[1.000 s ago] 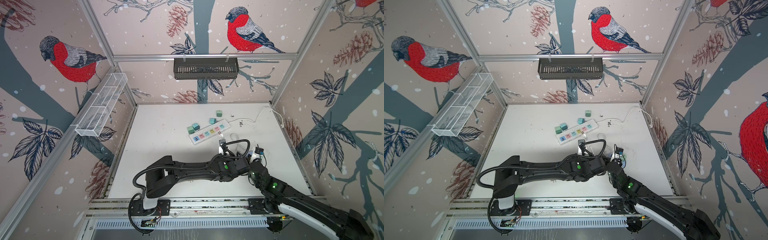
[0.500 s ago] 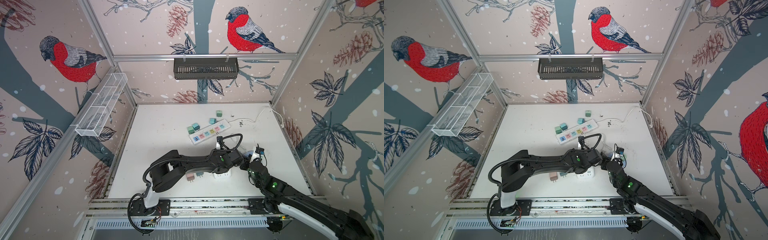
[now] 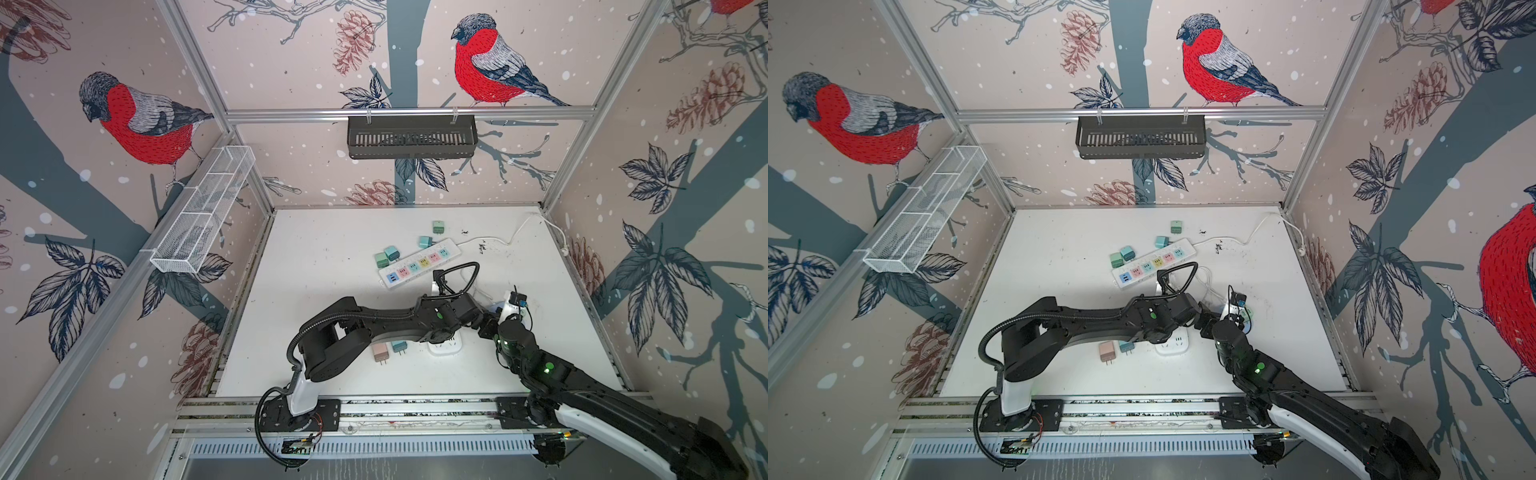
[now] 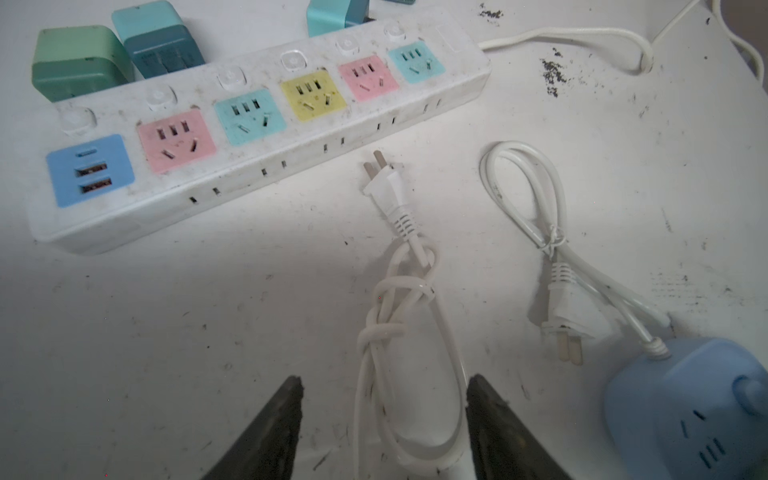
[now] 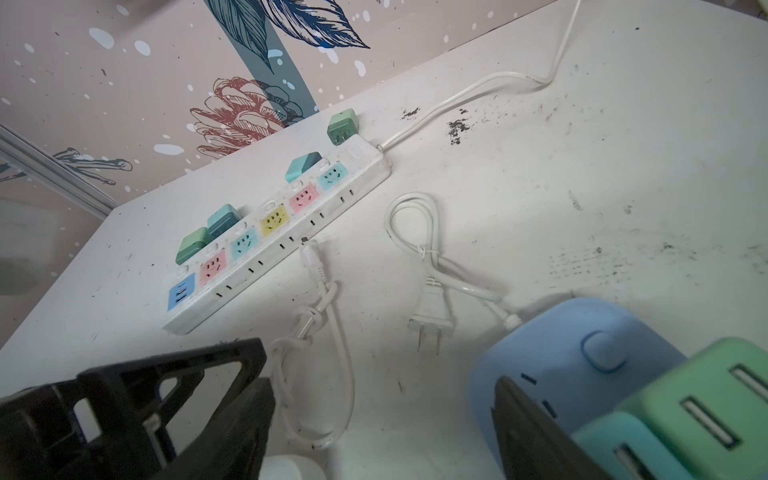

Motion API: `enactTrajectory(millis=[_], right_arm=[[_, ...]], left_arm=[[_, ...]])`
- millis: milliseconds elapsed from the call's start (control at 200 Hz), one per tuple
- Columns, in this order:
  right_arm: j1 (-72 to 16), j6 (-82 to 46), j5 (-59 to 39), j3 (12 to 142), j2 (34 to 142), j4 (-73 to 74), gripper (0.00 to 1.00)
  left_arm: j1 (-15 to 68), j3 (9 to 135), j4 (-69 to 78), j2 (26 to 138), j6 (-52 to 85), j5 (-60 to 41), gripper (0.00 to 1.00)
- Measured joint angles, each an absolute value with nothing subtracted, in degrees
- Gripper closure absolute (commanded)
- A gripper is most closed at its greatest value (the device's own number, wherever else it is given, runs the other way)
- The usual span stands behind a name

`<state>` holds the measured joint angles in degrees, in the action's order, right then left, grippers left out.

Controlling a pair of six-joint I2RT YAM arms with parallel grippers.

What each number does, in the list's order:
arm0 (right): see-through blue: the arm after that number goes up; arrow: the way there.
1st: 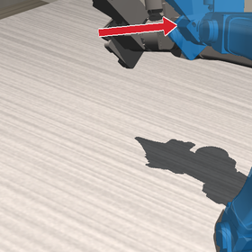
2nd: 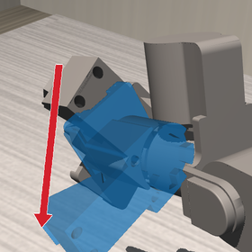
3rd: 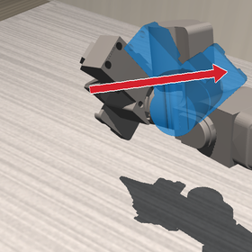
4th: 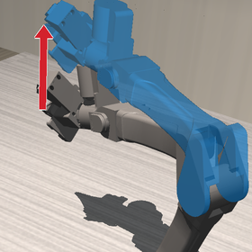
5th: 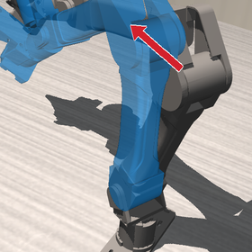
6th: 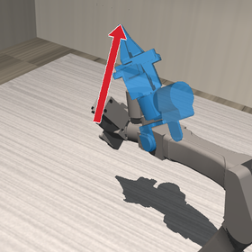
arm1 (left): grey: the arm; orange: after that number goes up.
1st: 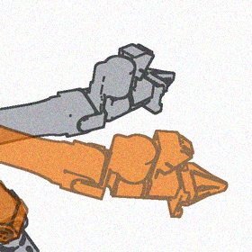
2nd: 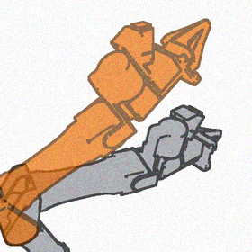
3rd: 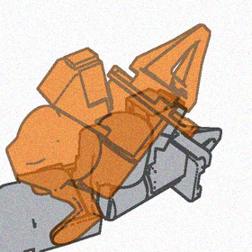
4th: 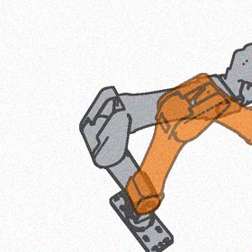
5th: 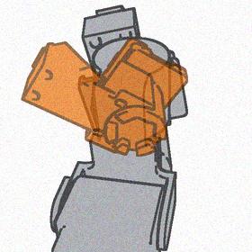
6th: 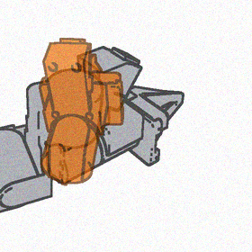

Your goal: Insert the plug

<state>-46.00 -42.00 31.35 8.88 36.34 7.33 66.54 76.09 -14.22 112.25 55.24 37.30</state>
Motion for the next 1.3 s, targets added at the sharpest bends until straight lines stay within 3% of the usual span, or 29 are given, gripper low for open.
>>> enactTrajectory(millis=[70,155,360,520,595,791,961,1301], right_arm=[[-46.2,-41.9,30.7,9.8,36.2,7.2,0.18],[-47.3,-41.8,30.3,10.7,36.0,6.6,0.19],[-55.0,-41.9,32.5,13.7,38.4,5.1,0.19],[-60.3,-42.3,35.5,16.3,43.5,5.0,0.19],[-62.3,-42.5,36.3,18.0,47.3,5.1,0.19],[-67.9,-43.7,37.9,20.9,57.8,7.7,0.19],[-71.5,-43.9,38.3,26.3,68.8,10.1,0.19],[-76.6,-43.9,37.4,34.2,85.7,13.2,0.19]], left_arm=[[66.3,76.2,-14.3,110.8,55.1,37.6,0.22],[65.9,77.2,-16.2,107.9,54.3,39.2,0.04],[65.4,78.2,-18.3,98.1,53.6,49.8,0.03],[63.0,62.8,-3.3,87.2,42.9,54.4,0.03],[58.5,54.8,3.2,82.3,35.7,50.1,0.03],[39.3,51.2,8.3,73.5,32.0,31.6,0.03],[36.9,52.5,5.2,73.5,26.7,26.0,0.03],[34.8,49.5,4.0,67.1,22.1,27.2,0.03]])
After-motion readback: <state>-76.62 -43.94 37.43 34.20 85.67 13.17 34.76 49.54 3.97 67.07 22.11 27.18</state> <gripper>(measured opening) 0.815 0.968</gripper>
